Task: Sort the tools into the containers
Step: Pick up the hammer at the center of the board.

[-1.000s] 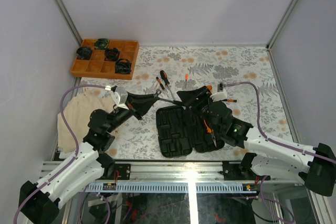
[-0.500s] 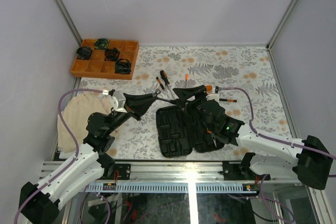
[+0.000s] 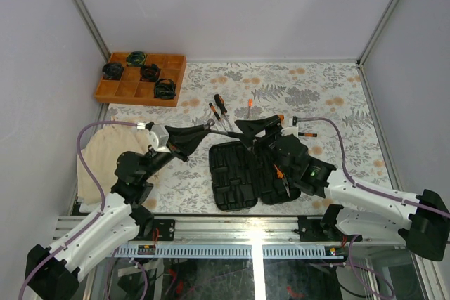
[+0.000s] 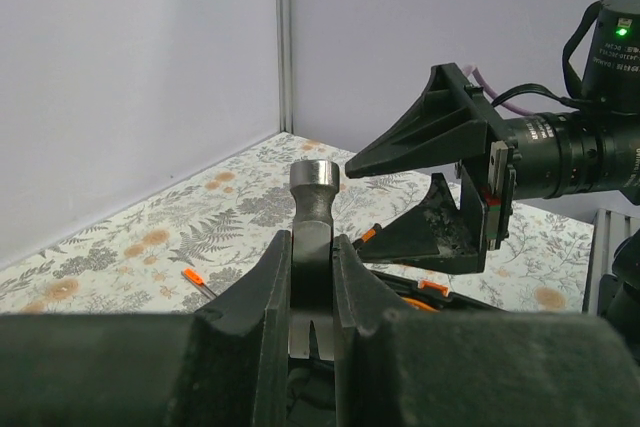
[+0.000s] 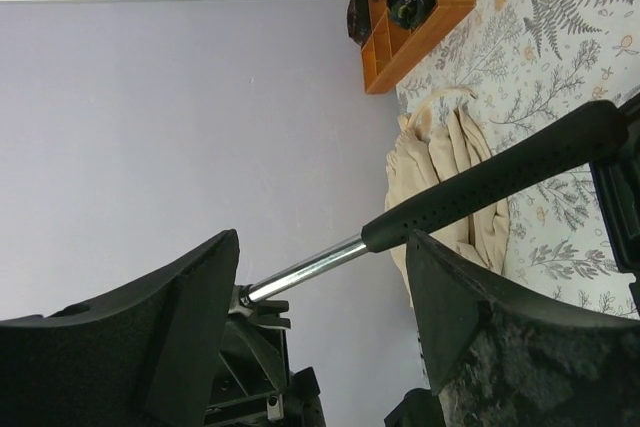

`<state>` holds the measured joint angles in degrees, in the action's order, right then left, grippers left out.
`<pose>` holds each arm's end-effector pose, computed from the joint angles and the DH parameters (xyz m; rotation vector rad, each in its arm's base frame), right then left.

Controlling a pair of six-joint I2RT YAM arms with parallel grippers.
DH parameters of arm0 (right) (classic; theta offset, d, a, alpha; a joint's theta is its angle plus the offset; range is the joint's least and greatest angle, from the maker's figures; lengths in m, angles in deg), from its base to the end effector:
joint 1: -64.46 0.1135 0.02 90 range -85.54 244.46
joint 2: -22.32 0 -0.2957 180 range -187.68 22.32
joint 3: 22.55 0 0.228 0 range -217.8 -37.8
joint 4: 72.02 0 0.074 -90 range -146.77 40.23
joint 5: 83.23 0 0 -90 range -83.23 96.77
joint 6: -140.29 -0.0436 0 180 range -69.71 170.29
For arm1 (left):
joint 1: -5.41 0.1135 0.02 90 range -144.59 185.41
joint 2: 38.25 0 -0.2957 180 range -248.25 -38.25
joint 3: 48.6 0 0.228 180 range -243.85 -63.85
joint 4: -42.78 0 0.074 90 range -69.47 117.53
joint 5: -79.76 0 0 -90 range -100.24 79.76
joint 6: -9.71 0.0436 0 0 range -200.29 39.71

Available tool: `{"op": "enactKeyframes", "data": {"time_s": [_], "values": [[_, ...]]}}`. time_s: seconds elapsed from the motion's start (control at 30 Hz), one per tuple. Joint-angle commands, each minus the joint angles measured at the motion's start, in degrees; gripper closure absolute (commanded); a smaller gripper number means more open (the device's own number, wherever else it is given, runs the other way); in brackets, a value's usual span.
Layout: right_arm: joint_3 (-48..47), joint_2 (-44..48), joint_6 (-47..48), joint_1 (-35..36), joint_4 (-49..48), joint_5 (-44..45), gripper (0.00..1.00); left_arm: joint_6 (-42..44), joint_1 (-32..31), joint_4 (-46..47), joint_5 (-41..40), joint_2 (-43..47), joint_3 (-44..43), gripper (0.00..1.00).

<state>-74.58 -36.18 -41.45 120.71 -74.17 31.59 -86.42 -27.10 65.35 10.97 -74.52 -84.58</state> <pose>0.1293 0.1605 0.3314 0.9328 1.6637 1.5524 0.0891 -0.0755 0.3307 0.6014 1.0947 -0.8058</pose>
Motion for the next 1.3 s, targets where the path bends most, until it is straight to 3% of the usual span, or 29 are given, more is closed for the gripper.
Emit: {"op": "enactKeyframes", "data": {"time_s": [0.0, 0.4, 0.6, 0.8, 1.03, 1.27], "values": [[0.80, -1.53, -3.99, 0.18, -4.59, -1.83, 0.26, 0.03, -0.01, 8.91, -0.31, 0.43, -0.58, 1.00], [3.26, -9.89, -13.66, 0.22, -20.18, -3.30, 0.24, -3.27, -0.06, 11.33, 1.36, 2.09, 1.94, 1.00], [4.66, -13.42, -17.39, 0.18, -28.83, -3.06, 0.51, -4.71, -0.06, 11.33, 2.45, 3.77, 3.42, 1.00], [5.09, -14.51, -19.03, 0.20, -31.56, -2.51, 0.73, -5.58, -0.03, 9.91, 3.35, 5.91, 4.31, 0.99], [6.47, -14.56, -18.67, 0.14, -35.51, -1.12, 1.00, -6.80, -0.05, 6.61, 3.31, 8.95, 5.30, 0.72], [6.19, -10.96, -7.53, 0.10, -32.41, 0.21, 1.00, -7.99, -0.04, -6.09, 3.26, 11.35, 1.01, 0.45]]}}
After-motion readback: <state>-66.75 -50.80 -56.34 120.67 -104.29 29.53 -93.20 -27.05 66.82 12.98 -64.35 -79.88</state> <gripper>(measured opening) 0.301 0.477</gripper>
